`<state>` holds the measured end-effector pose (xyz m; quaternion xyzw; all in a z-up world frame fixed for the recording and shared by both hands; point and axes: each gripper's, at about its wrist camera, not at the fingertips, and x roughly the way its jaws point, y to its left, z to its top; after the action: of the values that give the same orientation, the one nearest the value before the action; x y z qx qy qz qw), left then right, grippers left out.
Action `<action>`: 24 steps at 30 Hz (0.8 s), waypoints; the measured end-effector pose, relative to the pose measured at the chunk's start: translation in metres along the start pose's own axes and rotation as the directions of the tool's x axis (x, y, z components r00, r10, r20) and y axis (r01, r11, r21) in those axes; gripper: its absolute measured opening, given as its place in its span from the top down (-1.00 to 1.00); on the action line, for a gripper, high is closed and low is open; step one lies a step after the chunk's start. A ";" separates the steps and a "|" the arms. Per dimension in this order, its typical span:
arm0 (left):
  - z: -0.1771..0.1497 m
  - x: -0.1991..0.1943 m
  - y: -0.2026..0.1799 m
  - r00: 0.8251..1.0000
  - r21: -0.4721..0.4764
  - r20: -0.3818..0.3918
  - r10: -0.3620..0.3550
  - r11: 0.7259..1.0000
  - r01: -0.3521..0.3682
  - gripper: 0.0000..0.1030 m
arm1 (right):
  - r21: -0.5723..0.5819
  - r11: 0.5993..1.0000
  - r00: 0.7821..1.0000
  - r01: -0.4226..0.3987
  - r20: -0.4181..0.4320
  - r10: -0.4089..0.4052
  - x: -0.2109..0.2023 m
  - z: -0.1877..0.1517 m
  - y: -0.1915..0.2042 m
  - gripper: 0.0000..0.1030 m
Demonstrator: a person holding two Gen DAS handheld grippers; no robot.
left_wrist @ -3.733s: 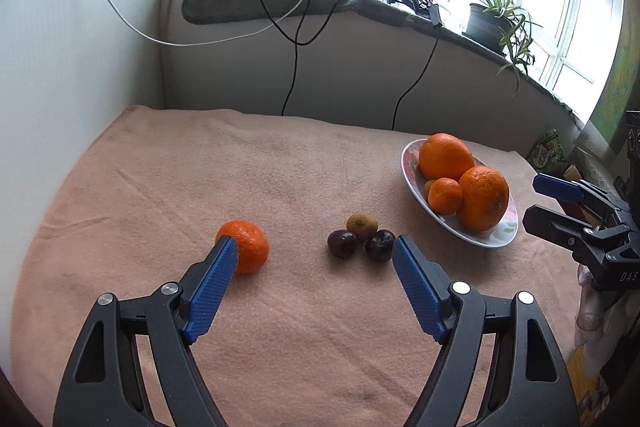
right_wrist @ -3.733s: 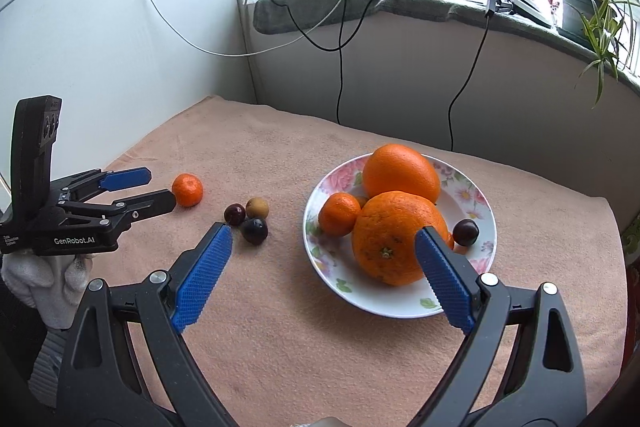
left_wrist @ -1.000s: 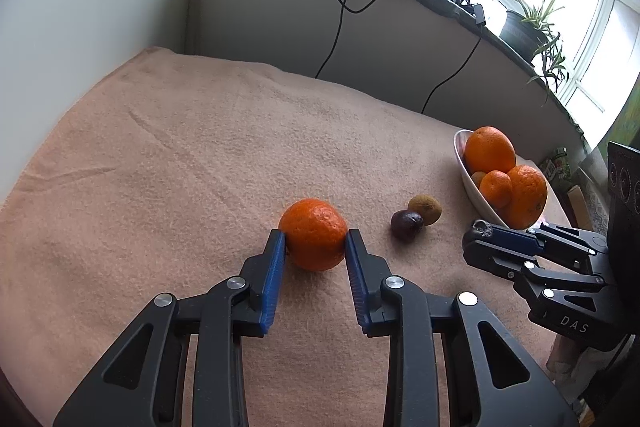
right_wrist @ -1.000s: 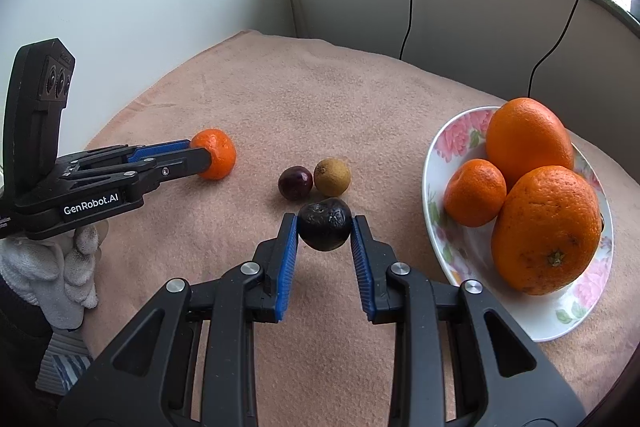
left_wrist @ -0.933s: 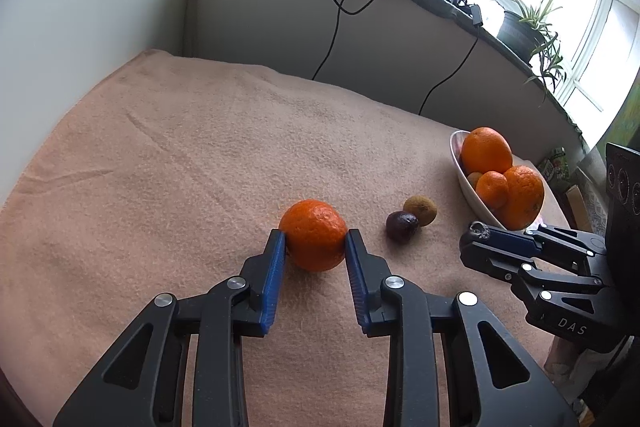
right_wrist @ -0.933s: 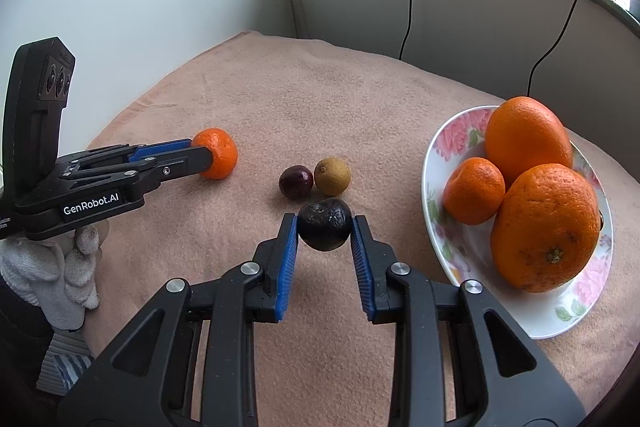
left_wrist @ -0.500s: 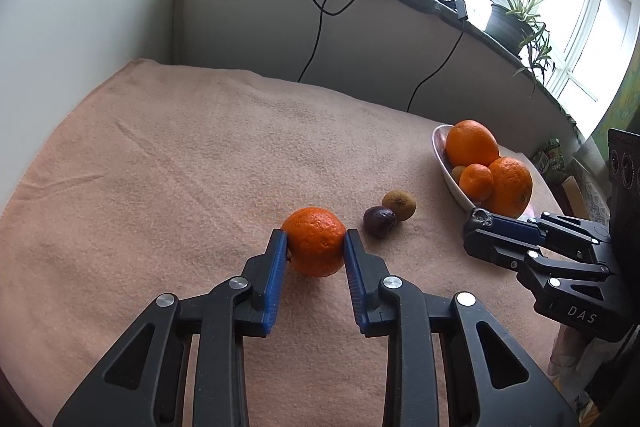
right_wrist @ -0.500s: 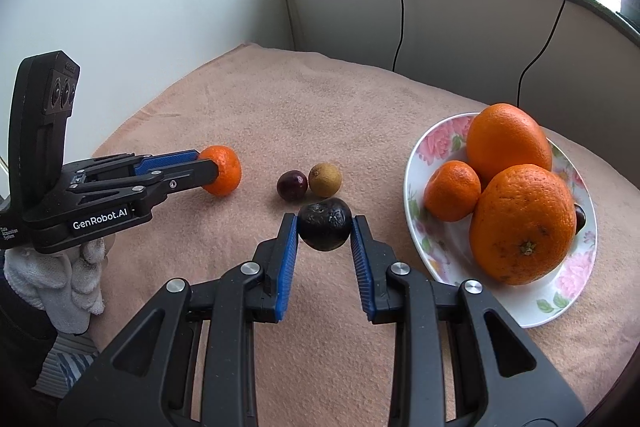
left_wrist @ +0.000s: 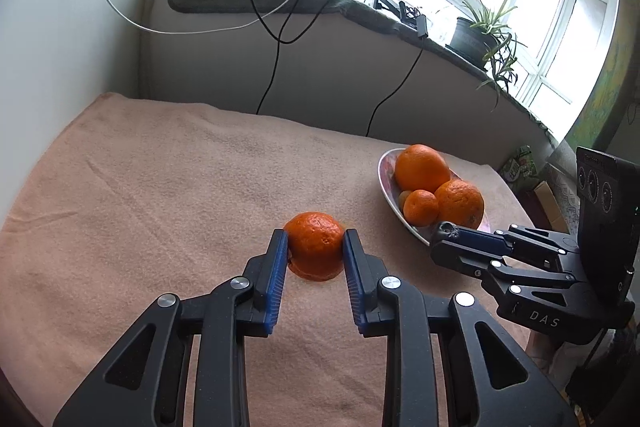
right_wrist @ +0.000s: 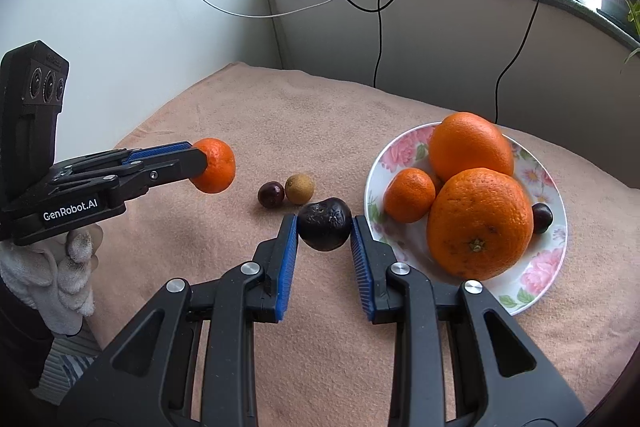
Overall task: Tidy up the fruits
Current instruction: 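Carry the mandarin with the left gripper while the right gripper carries the plum onto the plate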
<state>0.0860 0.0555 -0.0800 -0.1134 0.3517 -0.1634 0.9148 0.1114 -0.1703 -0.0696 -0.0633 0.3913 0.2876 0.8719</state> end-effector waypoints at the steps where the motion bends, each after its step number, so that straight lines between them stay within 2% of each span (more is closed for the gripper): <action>1: 0.002 0.003 -0.005 1.000 0.004 0.000 -0.009 1.000 0.009 0.49 | 0.001 1.000 1.000 0.004 0.004 -0.004 -0.003 0.000 -0.002 0.45; 6: 0.011 0.021 -0.030 0.997 0.020 -0.015 -0.080 0.997 0.080 0.50 | 0.023 0.999 0.999 0.038 0.023 -0.038 -0.016 -0.005 -0.020 0.45; 11: 0.021 0.038 -0.063 0.991 0.079 -0.030 -0.131 0.988 0.133 0.50 | 0.065 0.995 0.997 0.069 0.042 -0.072 -0.033 -0.012 -0.043 0.45; 17: 0.032 0.056 -0.080 0.989 0.086 -0.033 -0.145 0.985 0.148 0.51 | 0.101 0.990 0.992 0.097 0.068 -0.104 -0.046 -0.013 -0.068 0.45; 24: 0.047 0.072 -0.091 0.992 0.112 -0.028 -0.127 0.985 0.129 0.53 | 0.127 0.985 0.988 0.116 0.088 -0.128 -0.049 -0.009 -0.090 0.45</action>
<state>0.1487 -0.0509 -0.0602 -0.0816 0.3433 -0.2428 0.9036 0.1294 -0.2702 -0.0508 -0.0203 0.3610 0.2120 0.9079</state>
